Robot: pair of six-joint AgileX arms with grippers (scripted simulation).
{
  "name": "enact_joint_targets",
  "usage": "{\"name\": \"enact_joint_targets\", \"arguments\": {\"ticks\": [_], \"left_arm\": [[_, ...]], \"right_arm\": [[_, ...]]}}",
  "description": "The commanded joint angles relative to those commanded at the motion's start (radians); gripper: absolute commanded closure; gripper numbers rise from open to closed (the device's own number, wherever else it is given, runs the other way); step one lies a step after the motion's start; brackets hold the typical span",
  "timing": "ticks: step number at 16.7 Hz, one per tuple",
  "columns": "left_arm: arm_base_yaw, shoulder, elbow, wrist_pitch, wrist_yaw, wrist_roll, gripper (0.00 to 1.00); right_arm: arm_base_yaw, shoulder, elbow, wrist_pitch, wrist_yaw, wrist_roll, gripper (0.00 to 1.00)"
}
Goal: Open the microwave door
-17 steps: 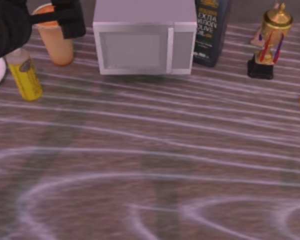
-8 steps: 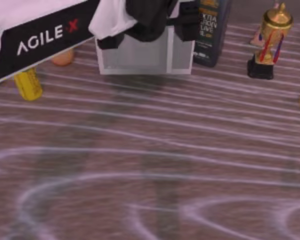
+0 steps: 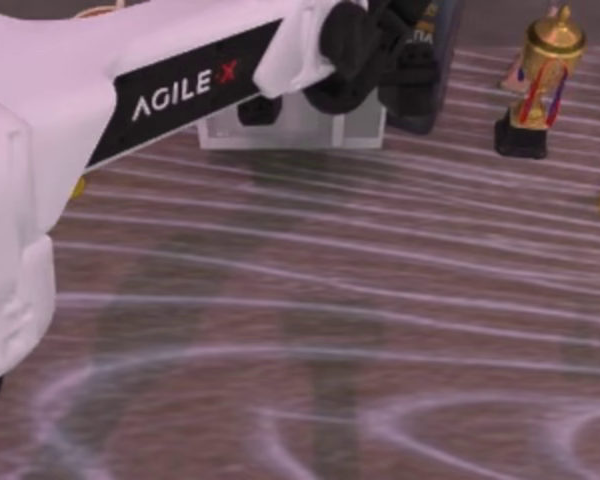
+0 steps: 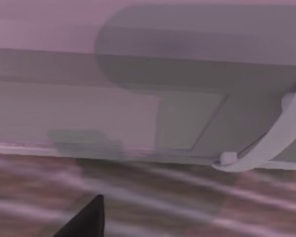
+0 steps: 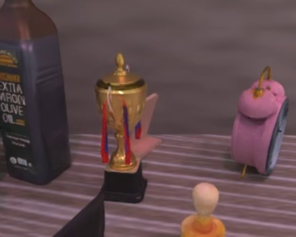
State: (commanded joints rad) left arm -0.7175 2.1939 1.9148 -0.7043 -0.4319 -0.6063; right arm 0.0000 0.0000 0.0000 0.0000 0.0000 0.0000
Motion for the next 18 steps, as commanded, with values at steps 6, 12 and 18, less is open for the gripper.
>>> {"name": "enact_joint_targets", "arguments": {"ticks": [6,12,18], "left_arm": [[0.024,0.077,0.046,0.044,0.015,0.023,0.0],[0.066,0.213,0.119,0.119,0.04,0.061,0.0],[0.066,0.213,0.119,0.119,0.04,0.061,0.3]], "right_arm": [[0.0,0.0,0.0,0.0,0.0,0.0,0.0],[0.0,0.0,0.0,0.0,0.0,0.0,0.0],[0.0,0.0,0.0,0.0,0.0,0.0,0.0]]}}
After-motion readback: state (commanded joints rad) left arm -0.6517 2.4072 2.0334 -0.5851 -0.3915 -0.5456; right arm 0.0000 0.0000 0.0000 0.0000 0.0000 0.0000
